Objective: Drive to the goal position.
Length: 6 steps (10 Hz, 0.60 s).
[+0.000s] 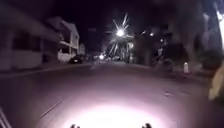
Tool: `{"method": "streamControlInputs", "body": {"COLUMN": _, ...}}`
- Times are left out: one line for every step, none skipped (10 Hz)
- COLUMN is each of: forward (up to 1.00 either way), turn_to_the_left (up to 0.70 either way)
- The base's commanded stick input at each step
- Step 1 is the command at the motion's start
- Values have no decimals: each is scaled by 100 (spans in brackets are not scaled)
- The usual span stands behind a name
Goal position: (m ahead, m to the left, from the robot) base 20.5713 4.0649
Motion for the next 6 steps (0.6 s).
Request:
{"method": "streamControlInputs", "body": {"forward": 85, "turn_to_the_left": 0}}
{"method": "streamControlInputs", "body": {"forward": 85, "turn_to_the_left": 0}}
{"method": "streamControlInputs", "body": {"forward": 85, "turn_to_the_left": 0}}
{"method": "streamControlInputs", "body": {"forward": 85, "turn_to_the_left": 0}}
{"method": "streamControlInputs", "body": {"forward": 85, "turn_to_the_left": 0}}
{"method": "streamControlInputs", "body": {"forward": 85, "turn_to_the_left": 0}}
